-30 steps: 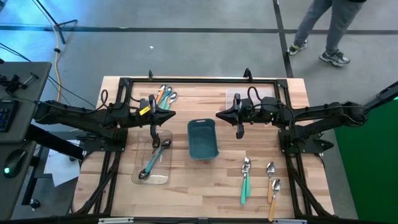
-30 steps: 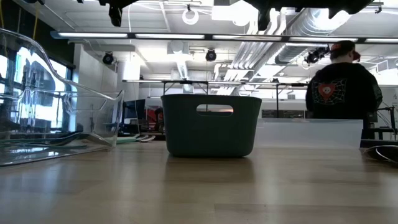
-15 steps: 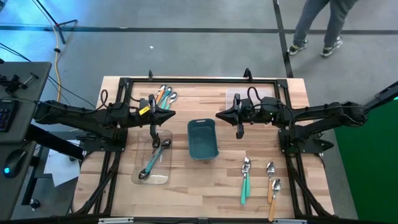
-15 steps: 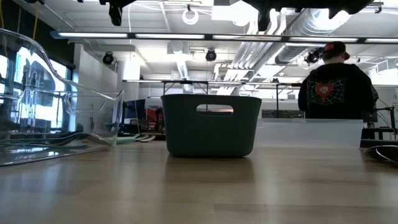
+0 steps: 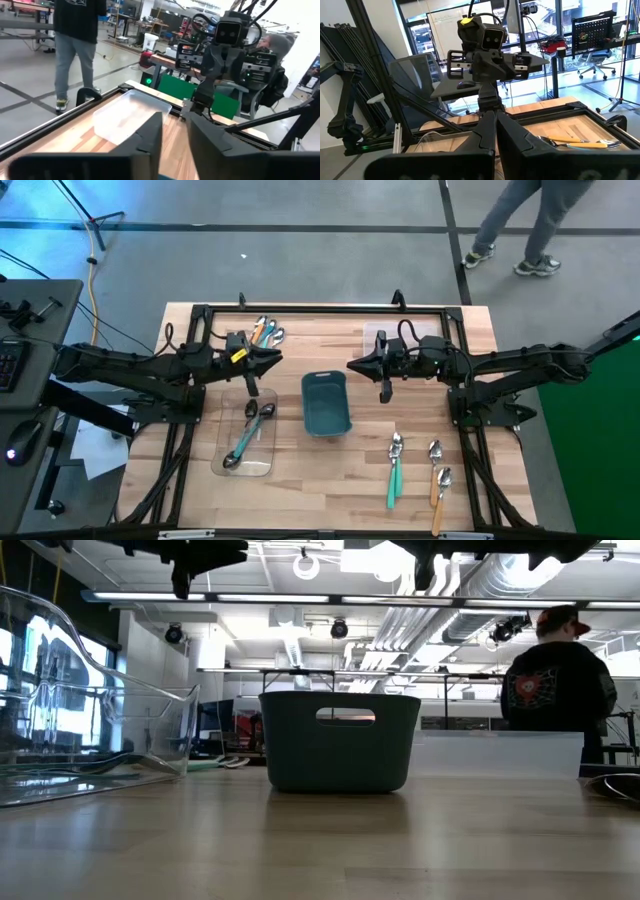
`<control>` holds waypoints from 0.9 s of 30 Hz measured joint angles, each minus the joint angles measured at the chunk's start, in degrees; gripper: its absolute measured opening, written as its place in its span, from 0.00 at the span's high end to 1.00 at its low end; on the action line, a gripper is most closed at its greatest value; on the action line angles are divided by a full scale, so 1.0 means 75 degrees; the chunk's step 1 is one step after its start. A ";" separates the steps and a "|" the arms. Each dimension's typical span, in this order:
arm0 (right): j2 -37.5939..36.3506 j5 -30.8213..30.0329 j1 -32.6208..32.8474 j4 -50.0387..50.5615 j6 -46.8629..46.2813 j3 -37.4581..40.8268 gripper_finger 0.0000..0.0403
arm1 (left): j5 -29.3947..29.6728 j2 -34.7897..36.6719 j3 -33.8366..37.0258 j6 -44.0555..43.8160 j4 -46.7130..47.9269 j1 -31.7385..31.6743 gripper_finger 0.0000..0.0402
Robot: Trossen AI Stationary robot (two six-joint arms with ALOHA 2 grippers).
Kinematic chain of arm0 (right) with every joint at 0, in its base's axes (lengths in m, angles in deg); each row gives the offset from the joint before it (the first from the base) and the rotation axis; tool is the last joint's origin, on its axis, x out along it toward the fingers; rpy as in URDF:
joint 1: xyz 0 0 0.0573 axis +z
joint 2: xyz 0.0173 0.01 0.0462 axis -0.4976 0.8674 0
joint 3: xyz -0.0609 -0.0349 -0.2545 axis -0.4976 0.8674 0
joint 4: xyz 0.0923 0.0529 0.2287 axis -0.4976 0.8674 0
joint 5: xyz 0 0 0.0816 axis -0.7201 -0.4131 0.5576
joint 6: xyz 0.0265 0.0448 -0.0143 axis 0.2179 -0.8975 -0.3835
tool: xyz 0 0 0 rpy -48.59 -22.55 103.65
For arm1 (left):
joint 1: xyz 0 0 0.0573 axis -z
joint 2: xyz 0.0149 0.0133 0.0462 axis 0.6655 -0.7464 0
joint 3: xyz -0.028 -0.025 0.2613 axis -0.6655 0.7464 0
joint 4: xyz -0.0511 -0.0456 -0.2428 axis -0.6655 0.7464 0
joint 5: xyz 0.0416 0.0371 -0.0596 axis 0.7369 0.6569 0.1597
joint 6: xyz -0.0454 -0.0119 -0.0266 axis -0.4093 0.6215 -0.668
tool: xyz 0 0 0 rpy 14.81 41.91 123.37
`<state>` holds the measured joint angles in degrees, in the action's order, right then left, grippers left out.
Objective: Sort silverware by color (type)
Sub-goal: Put the blue spoon into the transparent bin
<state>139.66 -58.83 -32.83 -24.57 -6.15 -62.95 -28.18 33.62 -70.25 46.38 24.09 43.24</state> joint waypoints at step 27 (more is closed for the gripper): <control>0.0000 -0.0003 0.0000 0.0297 -0.0005 0.0006 1.00 | -0.1219 -0.2108 -0.2576 -0.0929 0.7047 -0.4291 0.51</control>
<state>139.66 -58.85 -32.83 -22.34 -6.19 -62.91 -37.32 17.81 -89.57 39.41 76.95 11.06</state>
